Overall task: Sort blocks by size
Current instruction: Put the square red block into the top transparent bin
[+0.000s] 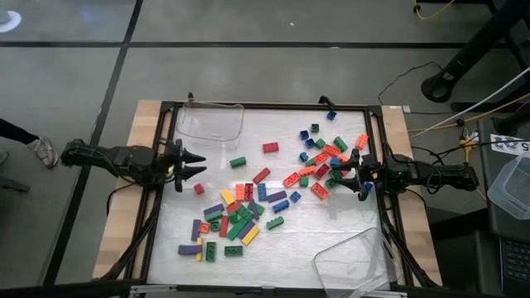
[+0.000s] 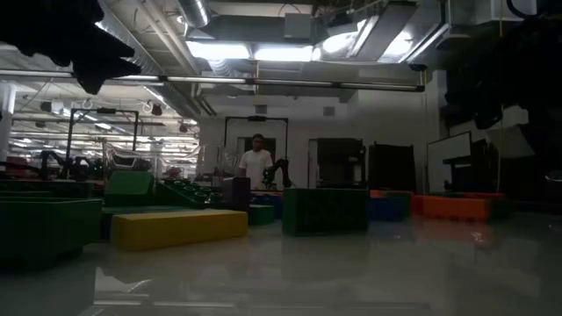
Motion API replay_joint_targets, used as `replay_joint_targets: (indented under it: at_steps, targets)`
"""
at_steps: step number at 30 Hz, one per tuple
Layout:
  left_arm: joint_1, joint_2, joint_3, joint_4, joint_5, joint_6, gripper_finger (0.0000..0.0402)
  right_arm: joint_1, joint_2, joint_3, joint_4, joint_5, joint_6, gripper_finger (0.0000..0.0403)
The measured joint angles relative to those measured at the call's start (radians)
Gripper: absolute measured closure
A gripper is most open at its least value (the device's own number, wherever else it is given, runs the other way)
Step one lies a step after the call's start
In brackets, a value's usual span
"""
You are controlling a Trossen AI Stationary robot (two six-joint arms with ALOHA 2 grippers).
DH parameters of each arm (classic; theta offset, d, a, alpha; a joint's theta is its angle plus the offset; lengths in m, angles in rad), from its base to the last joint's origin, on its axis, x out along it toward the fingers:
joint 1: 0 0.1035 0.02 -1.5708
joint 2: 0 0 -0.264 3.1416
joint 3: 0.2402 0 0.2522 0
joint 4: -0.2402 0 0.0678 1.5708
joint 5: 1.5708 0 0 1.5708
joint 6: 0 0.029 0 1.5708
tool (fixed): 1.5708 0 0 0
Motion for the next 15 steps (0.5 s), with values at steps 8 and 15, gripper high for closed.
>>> replay_joint_targets:
  at_steps: [8,15]
  targets:
    - [-0.040,0.319,0.270,-0.467,0.052,-0.231,0.0240,0.000,0.000,0.000,0.000,0.000,0.000,0.0162]
    - [-0.040,0.562,0.308,-0.620,0.185,-0.364,0.0240,0.000,0.000,0.000,0.000,0.000,0.000,0.0162]
